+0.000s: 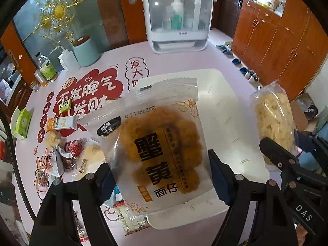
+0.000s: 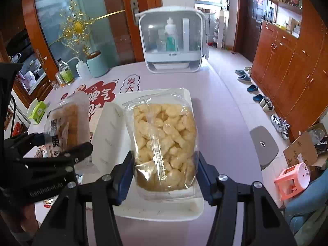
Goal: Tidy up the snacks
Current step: 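Carry both bags over the white bin and open both tools to drop them, then withdraw both tools from the bin back toward the snacks, then grasp the dark nut bag with left tool while right tool grasps the red-white DONGZHO bag, then carry both bags over the white bin and open both tools to release them, then move both tools back toward the remaining snacks, then grasp the dark red-edged snack bag with left tool while right tool grasps the LIPO biscuit pack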
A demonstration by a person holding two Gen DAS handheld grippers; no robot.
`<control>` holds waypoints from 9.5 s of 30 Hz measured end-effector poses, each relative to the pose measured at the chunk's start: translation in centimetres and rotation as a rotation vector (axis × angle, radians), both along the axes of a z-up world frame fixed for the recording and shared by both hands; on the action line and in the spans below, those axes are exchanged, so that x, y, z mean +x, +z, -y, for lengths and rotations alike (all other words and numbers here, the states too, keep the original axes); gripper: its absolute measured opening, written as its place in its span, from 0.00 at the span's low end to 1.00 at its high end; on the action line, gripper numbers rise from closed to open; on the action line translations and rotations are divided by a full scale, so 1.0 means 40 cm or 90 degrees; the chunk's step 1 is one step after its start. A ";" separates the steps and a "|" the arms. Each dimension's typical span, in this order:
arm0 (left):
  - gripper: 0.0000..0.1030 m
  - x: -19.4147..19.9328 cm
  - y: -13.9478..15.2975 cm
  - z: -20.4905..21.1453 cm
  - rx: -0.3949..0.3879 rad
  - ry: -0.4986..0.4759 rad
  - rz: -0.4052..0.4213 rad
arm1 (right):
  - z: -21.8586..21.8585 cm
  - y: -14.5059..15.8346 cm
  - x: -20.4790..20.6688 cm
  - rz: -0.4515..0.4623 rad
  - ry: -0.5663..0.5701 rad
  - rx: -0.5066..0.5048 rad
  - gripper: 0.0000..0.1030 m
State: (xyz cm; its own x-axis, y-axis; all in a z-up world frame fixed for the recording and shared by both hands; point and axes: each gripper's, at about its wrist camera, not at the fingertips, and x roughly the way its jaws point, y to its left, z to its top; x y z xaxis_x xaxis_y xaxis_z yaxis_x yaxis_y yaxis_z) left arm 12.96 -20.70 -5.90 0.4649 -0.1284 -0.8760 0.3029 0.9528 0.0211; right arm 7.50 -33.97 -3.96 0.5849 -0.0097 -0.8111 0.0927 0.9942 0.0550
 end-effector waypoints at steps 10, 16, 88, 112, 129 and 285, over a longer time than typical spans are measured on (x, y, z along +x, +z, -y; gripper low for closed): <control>0.86 0.032 -0.045 -0.011 0.008 0.024 -0.035 | 0.016 -0.082 0.065 -0.066 0.005 0.026 0.56; 0.99 0.020 -0.016 -0.027 0.031 0.031 0.019 | 0.012 -0.105 0.060 -0.069 -0.006 0.004 0.73; 0.99 0.072 -0.259 -1.113 0.010 0.275 -0.083 | -0.898 -0.182 0.293 -0.132 0.170 0.139 0.81; 0.91 0.213 -0.476 -1.148 -0.016 0.271 -0.211 | -1.058 -0.425 0.401 -0.239 0.240 0.080 0.54; 0.45 0.145 -0.383 -1.052 0.029 0.216 -0.156 | -0.998 -0.382 0.314 -0.207 0.222 0.022 0.43; 0.98 -0.176 -0.445 -0.796 0.062 -0.039 -0.192 | -0.613 -0.443 -0.072 -0.141 0.055 -0.031 0.67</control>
